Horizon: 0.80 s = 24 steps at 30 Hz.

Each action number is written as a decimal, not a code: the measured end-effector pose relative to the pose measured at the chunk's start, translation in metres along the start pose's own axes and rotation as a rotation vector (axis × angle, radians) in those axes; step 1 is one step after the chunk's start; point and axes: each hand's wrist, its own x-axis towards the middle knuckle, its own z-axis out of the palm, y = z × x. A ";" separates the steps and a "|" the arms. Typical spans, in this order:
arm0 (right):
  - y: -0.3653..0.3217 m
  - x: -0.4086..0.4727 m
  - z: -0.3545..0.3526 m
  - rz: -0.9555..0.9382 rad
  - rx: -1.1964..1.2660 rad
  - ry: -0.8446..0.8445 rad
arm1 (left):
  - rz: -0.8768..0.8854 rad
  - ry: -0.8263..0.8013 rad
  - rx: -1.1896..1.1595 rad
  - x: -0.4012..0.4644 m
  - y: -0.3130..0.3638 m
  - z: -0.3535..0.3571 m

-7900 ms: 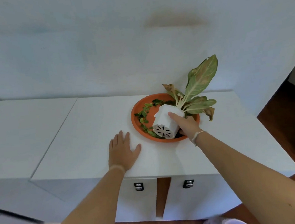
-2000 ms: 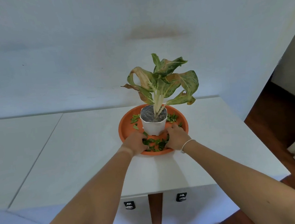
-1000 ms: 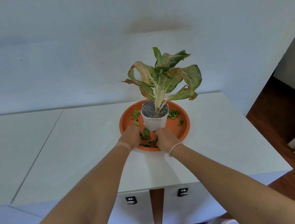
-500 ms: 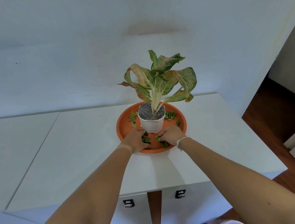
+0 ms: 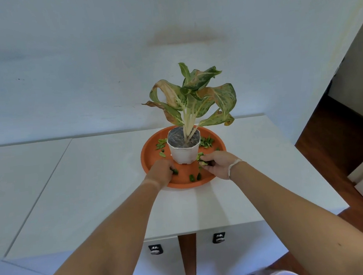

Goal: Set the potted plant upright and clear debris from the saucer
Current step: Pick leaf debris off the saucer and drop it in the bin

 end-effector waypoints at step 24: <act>0.007 -0.016 0.007 0.095 0.398 0.036 | -0.505 0.109 -1.263 -0.021 0.017 -0.033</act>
